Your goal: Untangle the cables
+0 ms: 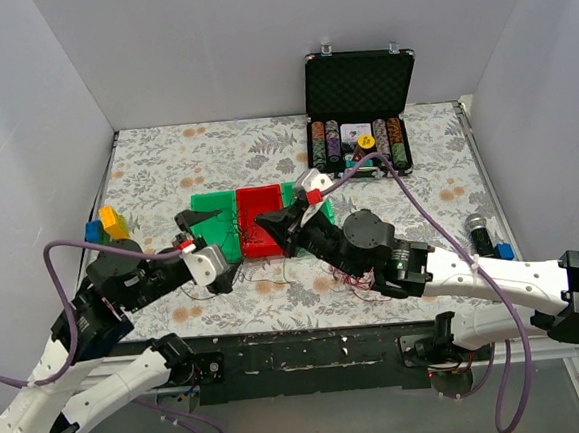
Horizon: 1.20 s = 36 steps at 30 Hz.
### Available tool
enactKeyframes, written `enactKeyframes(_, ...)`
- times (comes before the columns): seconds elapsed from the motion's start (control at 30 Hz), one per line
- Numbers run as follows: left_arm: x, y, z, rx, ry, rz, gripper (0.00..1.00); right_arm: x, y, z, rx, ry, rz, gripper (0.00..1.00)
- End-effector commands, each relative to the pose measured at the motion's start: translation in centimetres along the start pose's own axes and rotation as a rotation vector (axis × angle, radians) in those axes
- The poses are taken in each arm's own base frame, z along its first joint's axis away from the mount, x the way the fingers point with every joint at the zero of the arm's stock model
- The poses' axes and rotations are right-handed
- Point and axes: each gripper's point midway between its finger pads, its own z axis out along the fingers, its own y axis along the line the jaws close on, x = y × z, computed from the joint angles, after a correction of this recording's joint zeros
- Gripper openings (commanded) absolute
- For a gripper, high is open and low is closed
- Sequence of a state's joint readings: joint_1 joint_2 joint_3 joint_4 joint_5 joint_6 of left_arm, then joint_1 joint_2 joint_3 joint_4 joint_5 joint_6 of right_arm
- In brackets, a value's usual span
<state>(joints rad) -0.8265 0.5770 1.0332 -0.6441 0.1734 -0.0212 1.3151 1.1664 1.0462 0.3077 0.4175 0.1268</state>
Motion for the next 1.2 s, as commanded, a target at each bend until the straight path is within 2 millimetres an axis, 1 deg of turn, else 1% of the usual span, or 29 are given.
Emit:
enactKeyframes(0.0, -3.5, 1.9, -0.7, -0.036, -0.066, -0.081, 0.93, -0.8, 1.5, -0.3, -0.073, 0.008, 0.002, 0.01)
enactKeyframes(0.07, -3.9, 1.5, -0.8, -0.005, -0.068, -0.087, 0.93, -0.7, 1.5, -0.4, -0.076, 0.01, -0.002, 0.01)
enactKeyframes(0.1, -3.9, 1.1, -0.9, 0.013, -0.068, -0.084, 0.92, -0.6, 1.4, -0.4, -0.072, 0.013, -0.004, 0.01)
enactKeyframes(0.13, -4.0, 0.8, -1.0, 0.034, -0.072, -0.074, 0.87, -0.6, 1.3, -0.5, -0.07, 0.011, -0.007, 0.01)
enactKeyframes(0.23, -3.4, -0.5, -1.1, 0.099, -0.054, -0.057, 0.59, -1.2, 1.2, -0.7, -0.066, 0.0, -0.019, 0.01)
enactKeyframes(0.33, -2.8, -1.7, -0.9, 0.177, -0.019, -0.048, 0.37, -1.6, 0.7, -0.7, -0.044, 0.002, -0.042, 0.01)
enactKeyframes(0.37, -3.2, -1.9, -1.1, 0.2, -0.021, -0.046, 0.3, -1.8, 0.4, -0.7, -0.029, 0.001, -0.053, 0.01)
enactKeyframes(0.4, -3.1, -2.3, -1.2, 0.234, -0.008, -0.044, 0.26, -1.7, 0.1, -0.8, -0.015, 0.003, -0.061, 0.01)
enactKeyframes(0.43, -3.2, -2.6, -1.4, 0.26, -0.004, -0.033, 0.24, -2.0, -0.1, -0.9, -0.003, -0.003, -0.066, 0.01)
enactKeyframes(0.47, -3.0, -3.0, -1.4, 0.287, 0.014, -0.038, 0.22, -2.3, -0.1, -1.0, -0.007, -0.012, -0.066, 0.01)
enactKeyframes(0.53, -2.6, -3.2, -1.3, 0.314, 0.028, 0.004, 0.29, -2.9, -0.1, -1.1, -0.008, -0.029, -0.068, 0.01)
enactKeyframes(0.57, -2.3, -3.4, -1.2, 0.323, 0.035, 0.019, 0.34, -3.2, 0.0, -1.1, -0.012, -0.033, -0.069, 0.01)
enactKeyframes(0.63, -1.8, -3.1, -0.9, 0.307, 0.039, 0.062, 0.45, -3.5, 0.2, -1.1, -0.023, -0.037, -0.072, 0.01)
enactKeyframes(0.7, -1.5, -2.6, -0.6, 0.271, 0.033, 0.088, 0.65, -3.6, 0.7, -1.0, -0.049, -0.033, -0.072, 0.01)
enactKeyframes(0.73, -1.4, -2.4, -0.5, 0.254, 0.028, 0.101, 0.72, -3.5, 0.9, -1.0, -0.056, -0.028, -0.07, 0.01)
enactKeyframes(0.83, -1.3, -1.8, -0.1, 0.221, 0.014, 0.155, 0.79, -3.4, 1.2, -1.0, -0.071, -0.025, -0.063, 0.01)
enactKeyframes(0.87, -1.2, -1.4, 0.2, 0.196, 0.015, 0.159, 0.79, -3.4, 1.3, -1.0, -0.079, -0.024, -0.062, 0.01)
enactKeyframes(0.9, -1.6, -0.9, 0.2, 0.171, 0.0, 0.167, 0.77, -3.2, 1.4, -1.0, -0.083, -0.022, -0.059, 0.01)
enactKeyframes(1.0, -1.8, -0.4, 0.4, 0.136, -0.028, 0.209, 0.63, -3.4, 2.0, -1.1, -0.115, -0.026, -0.045, 0.01)
enactKeyframes(1.03, -2.0, -0.4, 0.5, 0.131, -0.043, 0.215, 0.58, -3.5, 2.2, -1.1, -0.126, -0.027, -0.042, 0.01)
enactKeyframes(1.17, -1.9, -1.0, 0.8, 0.162, -0.048, 0.184, 0.46, -3.4, 2.7, -1.1, -0.151, -0.027, -0.023, 0.01)
